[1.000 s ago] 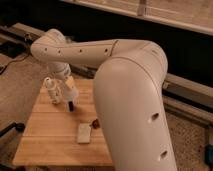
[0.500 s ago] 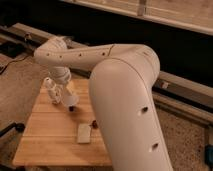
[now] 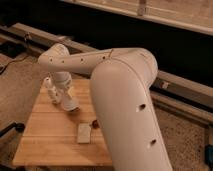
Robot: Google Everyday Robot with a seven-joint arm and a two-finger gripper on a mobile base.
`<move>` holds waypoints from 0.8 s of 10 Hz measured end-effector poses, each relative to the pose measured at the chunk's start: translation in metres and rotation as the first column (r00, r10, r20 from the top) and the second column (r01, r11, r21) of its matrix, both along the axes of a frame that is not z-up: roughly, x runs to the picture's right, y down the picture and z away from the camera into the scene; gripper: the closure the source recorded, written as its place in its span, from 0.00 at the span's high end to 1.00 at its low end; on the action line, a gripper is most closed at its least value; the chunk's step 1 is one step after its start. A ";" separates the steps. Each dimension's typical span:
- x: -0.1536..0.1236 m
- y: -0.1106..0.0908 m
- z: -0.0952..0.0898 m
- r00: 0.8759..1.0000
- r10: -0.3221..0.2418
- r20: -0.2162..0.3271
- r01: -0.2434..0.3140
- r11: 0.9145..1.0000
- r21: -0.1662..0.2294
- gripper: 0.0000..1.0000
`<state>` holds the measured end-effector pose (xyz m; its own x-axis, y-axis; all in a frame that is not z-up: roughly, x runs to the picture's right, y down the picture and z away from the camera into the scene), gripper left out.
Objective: Place the ceramic cup over the eraser
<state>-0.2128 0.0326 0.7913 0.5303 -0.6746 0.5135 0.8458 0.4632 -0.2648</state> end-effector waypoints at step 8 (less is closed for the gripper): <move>-0.004 0.020 0.011 1.000 0.007 0.028 -0.007 1.000 0.001 0.80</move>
<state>-0.2164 0.0528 0.8021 0.5206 -0.6711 0.5278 0.8494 0.4698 -0.2405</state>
